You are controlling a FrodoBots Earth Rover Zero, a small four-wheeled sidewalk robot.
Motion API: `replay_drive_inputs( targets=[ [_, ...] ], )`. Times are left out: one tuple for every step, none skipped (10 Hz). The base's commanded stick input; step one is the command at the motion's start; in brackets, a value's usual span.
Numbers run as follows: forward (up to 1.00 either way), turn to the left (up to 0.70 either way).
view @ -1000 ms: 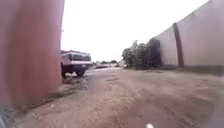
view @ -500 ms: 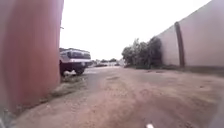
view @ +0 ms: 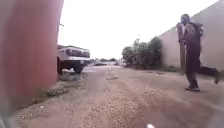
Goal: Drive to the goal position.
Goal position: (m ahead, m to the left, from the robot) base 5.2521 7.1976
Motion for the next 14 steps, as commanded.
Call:
replay_drive_inputs(
  targets=[
    [0.30, 0.00],
    [0.30, 0.00],
    [0.30, 0.00],
    [0.30, 0.00],
    [0.30, 0.00],
    [0.30, 0.00],
    [0.30, 0.00],
    [0.30, 0.00],
    [0.30, 0.00],
    [0.30, 0.00],
    [0.30, 0.00],
    [0.30, 0.00],
    [0.30, 0.00],
    [0.30, 0.00]
  ],
)
